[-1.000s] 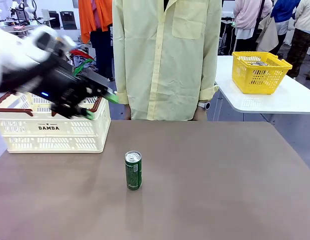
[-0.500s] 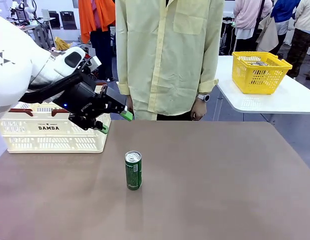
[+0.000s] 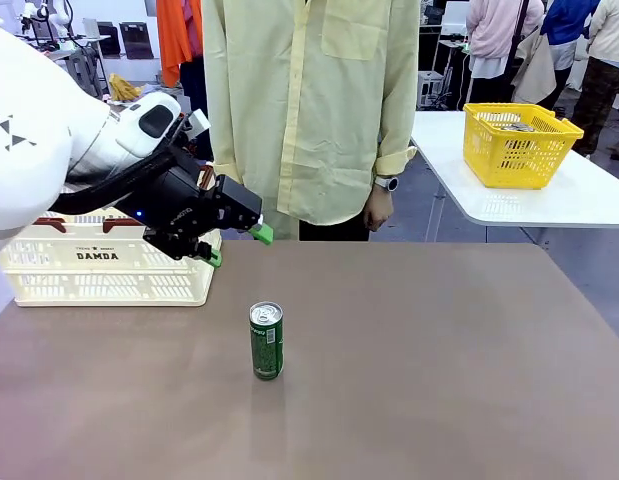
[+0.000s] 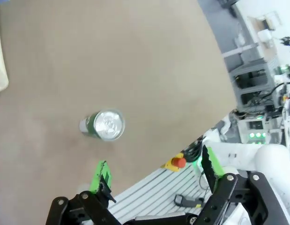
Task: Place the drinks into the Shopping basket.
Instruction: Pick up one drink and place it into the Shopping basket.
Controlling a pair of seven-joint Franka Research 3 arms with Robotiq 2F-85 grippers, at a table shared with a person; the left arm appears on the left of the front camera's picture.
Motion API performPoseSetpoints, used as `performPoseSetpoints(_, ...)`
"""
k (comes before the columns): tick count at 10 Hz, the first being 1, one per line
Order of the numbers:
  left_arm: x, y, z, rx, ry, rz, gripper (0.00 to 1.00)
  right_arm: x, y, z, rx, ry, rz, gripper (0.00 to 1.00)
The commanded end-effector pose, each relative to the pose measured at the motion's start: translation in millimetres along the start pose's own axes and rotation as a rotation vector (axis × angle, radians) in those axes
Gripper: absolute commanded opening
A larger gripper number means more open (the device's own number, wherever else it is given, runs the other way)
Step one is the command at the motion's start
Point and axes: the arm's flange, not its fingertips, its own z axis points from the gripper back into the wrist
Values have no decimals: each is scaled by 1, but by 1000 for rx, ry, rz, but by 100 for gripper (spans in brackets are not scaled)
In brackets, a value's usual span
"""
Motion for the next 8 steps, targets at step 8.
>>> performPoseSetpoints(8,39,-4,-114,439,291,264,100,0,1,1,15,-3,13,100)
